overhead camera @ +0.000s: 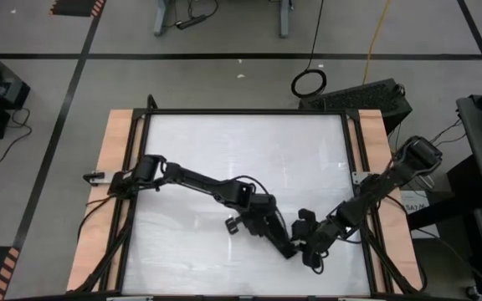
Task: Roll towel
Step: Roll the black towel
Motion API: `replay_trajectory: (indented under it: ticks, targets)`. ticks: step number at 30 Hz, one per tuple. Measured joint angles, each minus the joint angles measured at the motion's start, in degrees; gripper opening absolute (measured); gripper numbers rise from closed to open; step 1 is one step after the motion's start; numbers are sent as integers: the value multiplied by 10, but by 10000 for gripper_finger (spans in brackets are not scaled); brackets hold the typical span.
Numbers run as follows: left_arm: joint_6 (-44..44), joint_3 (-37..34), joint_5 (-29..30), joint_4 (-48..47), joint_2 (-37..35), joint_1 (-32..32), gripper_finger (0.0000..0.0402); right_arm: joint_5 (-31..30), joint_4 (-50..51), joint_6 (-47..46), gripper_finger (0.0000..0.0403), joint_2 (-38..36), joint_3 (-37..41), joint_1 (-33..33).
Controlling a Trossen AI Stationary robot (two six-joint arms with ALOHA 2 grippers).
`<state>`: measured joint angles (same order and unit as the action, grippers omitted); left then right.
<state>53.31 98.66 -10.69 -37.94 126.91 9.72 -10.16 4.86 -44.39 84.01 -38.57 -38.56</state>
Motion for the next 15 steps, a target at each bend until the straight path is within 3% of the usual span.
replay_trajectory:
  ticks: [3, 6, 10, 15]
  targets:
    - [-41, 40, -58, -42, 0, 0, 7, -20, 102, 26, 184, -2, -52, -16]
    - [-68, 60, -98, -52, 11, 0, 7, -87, 177, 73, 205, -3, -111, -40]
    - [-87, 95, -116, -89, 63, -2, 7, -186, 181, 143, 205, -4, -151, -74]
    - [-95, 164, -126, -160, 123, -3, 7, -214, 190, 124, 188, 3, -155, -93]
